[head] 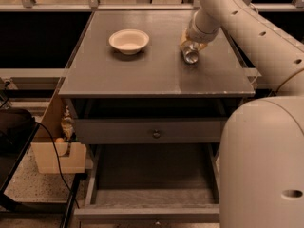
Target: Place redbull can into middle drawer
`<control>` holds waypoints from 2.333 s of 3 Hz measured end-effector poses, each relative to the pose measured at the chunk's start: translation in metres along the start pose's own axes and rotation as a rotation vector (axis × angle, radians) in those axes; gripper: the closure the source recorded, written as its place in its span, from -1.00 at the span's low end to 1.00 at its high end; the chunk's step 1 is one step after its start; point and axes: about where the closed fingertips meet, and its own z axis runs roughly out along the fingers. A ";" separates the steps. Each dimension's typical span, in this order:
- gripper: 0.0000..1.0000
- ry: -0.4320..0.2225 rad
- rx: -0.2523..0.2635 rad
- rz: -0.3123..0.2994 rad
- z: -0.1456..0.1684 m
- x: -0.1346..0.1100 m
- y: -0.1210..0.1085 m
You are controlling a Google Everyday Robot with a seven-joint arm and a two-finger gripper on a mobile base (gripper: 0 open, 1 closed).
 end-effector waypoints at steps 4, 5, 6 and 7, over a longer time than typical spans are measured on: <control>1.00 -0.243 -0.199 -0.187 -0.066 0.022 -0.018; 1.00 -0.271 -0.243 -0.264 -0.079 0.030 -0.022; 1.00 -0.271 -0.243 -0.269 -0.079 0.030 -0.022; 1.00 -0.278 -0.253 -0.291 -0.082 0.025 -0.016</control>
Offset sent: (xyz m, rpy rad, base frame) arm -0.0241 -0.0048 0.0229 -0.0275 -0.1653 0.0814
